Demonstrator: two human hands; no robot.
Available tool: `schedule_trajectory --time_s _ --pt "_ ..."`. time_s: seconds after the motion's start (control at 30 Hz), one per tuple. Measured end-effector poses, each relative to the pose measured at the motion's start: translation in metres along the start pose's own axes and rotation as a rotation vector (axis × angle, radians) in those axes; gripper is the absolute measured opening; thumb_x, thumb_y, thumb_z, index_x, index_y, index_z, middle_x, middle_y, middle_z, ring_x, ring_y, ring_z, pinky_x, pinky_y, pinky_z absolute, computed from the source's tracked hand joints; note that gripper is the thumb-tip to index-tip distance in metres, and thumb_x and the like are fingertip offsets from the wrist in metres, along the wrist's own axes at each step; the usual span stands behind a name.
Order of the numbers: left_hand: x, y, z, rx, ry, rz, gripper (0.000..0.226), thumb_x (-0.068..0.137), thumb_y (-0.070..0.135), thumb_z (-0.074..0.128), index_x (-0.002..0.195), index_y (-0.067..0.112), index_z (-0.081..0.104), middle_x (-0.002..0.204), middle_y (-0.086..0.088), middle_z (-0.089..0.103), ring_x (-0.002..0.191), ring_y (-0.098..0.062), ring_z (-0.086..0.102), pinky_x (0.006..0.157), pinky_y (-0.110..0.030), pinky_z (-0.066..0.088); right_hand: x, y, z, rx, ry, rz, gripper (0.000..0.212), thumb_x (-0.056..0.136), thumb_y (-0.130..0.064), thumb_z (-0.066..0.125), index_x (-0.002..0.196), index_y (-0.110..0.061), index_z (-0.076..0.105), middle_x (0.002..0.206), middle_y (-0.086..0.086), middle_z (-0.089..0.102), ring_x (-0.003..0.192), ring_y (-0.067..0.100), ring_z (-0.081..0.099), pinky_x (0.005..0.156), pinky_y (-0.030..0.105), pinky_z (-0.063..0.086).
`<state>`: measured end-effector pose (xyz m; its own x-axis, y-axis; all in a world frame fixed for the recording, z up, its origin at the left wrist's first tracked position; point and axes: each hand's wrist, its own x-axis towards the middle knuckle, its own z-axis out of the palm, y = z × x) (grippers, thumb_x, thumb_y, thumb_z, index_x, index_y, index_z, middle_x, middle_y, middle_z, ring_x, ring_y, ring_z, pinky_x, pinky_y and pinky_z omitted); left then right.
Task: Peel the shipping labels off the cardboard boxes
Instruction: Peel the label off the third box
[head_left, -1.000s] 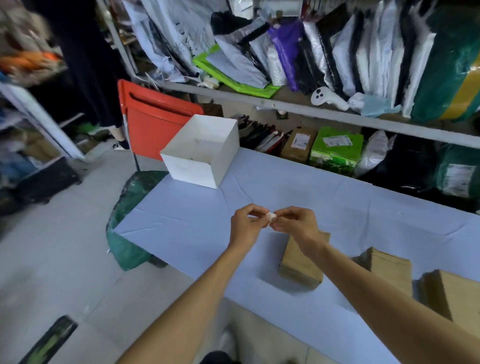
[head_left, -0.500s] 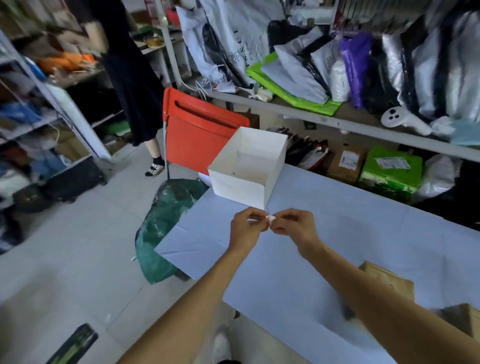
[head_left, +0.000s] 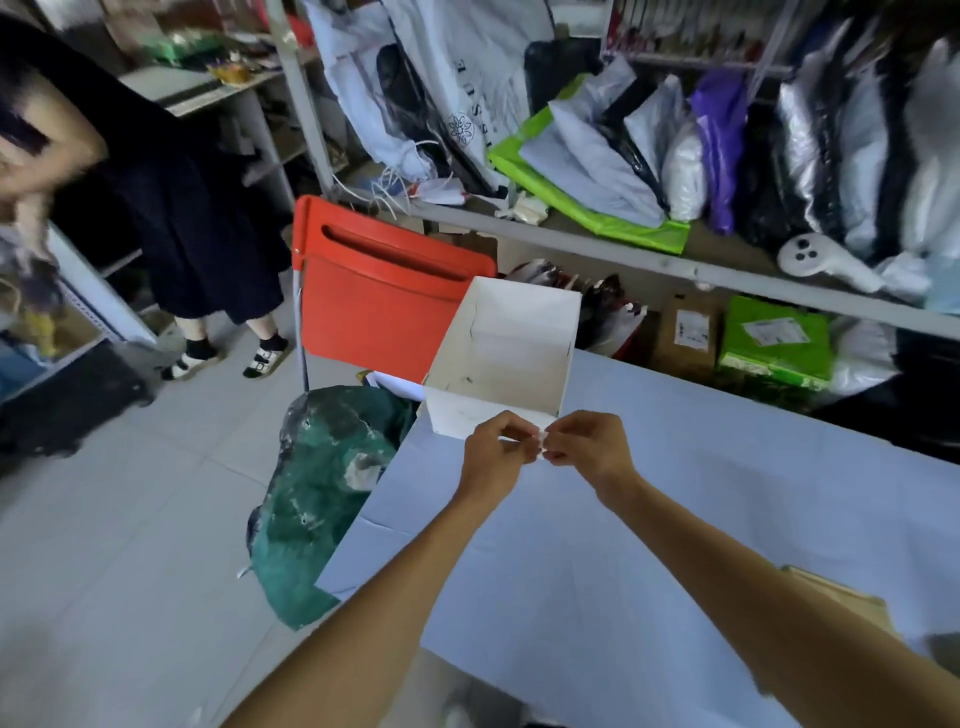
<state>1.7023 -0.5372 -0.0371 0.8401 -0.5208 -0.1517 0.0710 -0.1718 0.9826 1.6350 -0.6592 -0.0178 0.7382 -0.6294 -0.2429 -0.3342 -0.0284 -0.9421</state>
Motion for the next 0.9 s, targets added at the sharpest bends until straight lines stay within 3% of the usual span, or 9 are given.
schedule_trajectory --time_s 0.17,0.3,0.43,0.53,0.67,0.9 --pt "0.034 0.024 -0.011 0.284 -0.114 0.183 0.020 0.082 -0.006 0.057 0.084 0.013 0.066 0.077 0.002 0.066 0.066 -0.012 0.060 0.068 -0.024 0.053 0.027 -0.021 0.004 -0.209 0.059 -0.109 0.004 0.070 -0.006 0.074 0.072 -0.008 0.071 0.066 0.004 0.071 0.058 0.017 0.068 0.059 0.025 0.059" --pt "0.064 0.036 -0.031 0.824 -0.190 0.351 0.042 0.084 -0.009 0.047 0.113 0.019 0.060 0.106 -0.003 0.060 0.089 -0.018 0.060 0.080 -0.032 0.051 0.058 -0.037 -0.001 -0.586 0.064 -0.239 0.017 0.075 -0.008 0.070 0.091 -0.011 0.073 0.089 0.003 0.069 0.079 0.018 0.063 0.073 0.026 0.051" --pt "0.094 0.053 -0.044 1.173 -0.240 0.381 0.034 0.088 0.004 0.052 0.118 0.020 0.056 0.119 -0.006 0.053 0.101 -0.030 0.057 0.083 -0.036 0.047 0.092 -0.056 0.000 -0.837 -0.062 -0.353 0.029 0.080 -0.005 0.062 0.108 -0.006 0.070 0.112 0.011 0.067 0.101 0.025 0.061 0.084 0.028 0.046" --pt "0.114 0.068 -0.046 1.244 -0.265 0.370 0.032 0.088 0.003 0.050 0.116 0.018 0.057 0.119 -0.007 0.051 0.101 -0.030 0.056 0.076 -0.031 0.039 0.113 -0.068 0.005 -0.908 -0.128 -0.326 0.040 0.084 -0.005 0.055 0.124 -0.005 0.061 0.130 0.011 0.058 0.121 0.027 0.053 0.101 0.030 0.043" --pt "0.132 0.080 -0.045 1.234 -0.257 0.326 0.035 0.087 -0.001 0.047 0.113 0.020 0.059 0.119 -0.007 0.052 0.106 -0.028 0.056 0.074 -0.029 0.038 0.125 -0.079 0.011 -0.875 -0.205 -0.317 0.047 0.084 -0.008 0.056 0.131 -0.008 0.057 0.138 0.007 0.054 0.129 0.023 0.047 0.103 0.025 0.038" --pt "0.137 0.086 -0.043 1.225 -0.258 0.313 0.037 0.085 -0.005 0.047 0.111 0.018 0.061 0.119 -0.007 0.055 0.105 -0.027 0.056 0.074 -0.028 0.040 0.128 -0.085 0.011 -0.888 -0.217 -0.294 0.050 0.086 -0.019 0.060 0.136 -0.015 0.052 0.144 0.003 0.048 0.135 0.021 0.037 0.111 0.034 0.035"
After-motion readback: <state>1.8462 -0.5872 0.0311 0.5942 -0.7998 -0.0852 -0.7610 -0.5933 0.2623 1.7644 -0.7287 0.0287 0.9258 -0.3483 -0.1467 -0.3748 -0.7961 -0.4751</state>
